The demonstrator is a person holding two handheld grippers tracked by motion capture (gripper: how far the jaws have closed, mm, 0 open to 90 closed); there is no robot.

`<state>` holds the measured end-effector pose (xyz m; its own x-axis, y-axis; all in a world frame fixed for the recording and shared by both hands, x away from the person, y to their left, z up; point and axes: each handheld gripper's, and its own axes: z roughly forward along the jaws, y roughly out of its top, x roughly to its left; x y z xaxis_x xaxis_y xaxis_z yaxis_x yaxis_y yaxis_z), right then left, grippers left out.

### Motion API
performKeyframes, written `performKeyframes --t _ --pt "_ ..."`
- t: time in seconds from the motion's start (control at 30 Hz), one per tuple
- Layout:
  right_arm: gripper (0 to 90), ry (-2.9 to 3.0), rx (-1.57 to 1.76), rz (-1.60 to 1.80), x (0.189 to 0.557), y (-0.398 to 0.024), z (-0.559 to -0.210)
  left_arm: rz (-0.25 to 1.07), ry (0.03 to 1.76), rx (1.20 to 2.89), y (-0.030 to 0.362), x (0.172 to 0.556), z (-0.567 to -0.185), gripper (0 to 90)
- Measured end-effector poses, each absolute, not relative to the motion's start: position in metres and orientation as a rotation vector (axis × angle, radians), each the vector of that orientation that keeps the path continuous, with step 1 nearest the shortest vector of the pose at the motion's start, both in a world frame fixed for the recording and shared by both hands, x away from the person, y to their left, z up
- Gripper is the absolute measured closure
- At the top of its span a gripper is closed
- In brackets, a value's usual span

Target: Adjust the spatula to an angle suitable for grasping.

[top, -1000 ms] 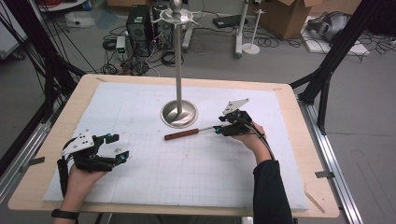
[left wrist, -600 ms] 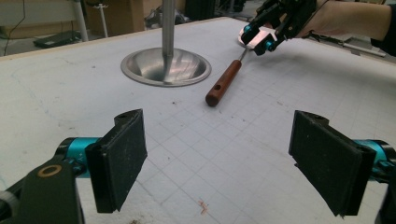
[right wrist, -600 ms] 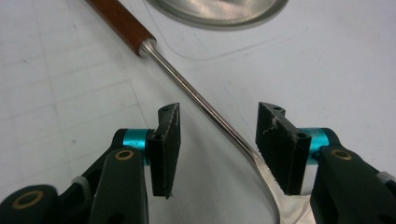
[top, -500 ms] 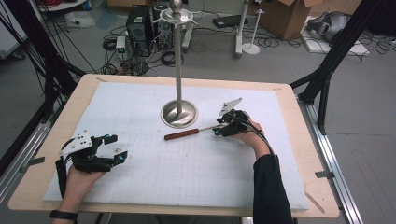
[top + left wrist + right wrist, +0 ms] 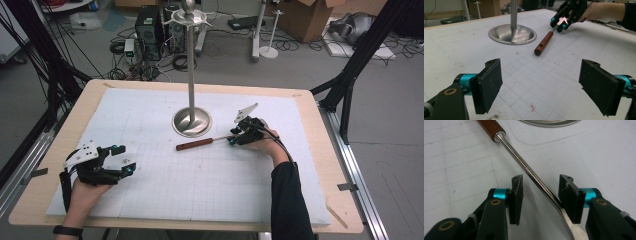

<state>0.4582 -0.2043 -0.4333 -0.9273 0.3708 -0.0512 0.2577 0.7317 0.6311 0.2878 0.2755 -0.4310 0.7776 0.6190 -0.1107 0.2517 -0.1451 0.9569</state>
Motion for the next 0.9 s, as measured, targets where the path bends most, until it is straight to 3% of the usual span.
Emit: performKeyframes --t 0.27,0.6,0.9 --pt "61.9 2.764 0.496 0.964 0.456 -0.203 -0.433 0.363 0.678 1.742 0.272 0.287 -0.431 19.1" --pt "77.9 2.801 0.434 0.92 0.451 -0.198 -0.43 0.367 0.681 1.733 0.274 0.286 -0.43 19.1" --pt "84.4 2.839 0.333 0.909 0.447 -0.195 -0.428 0.368 0.681 1.731 0.274 0.285 -0.43 19.1"
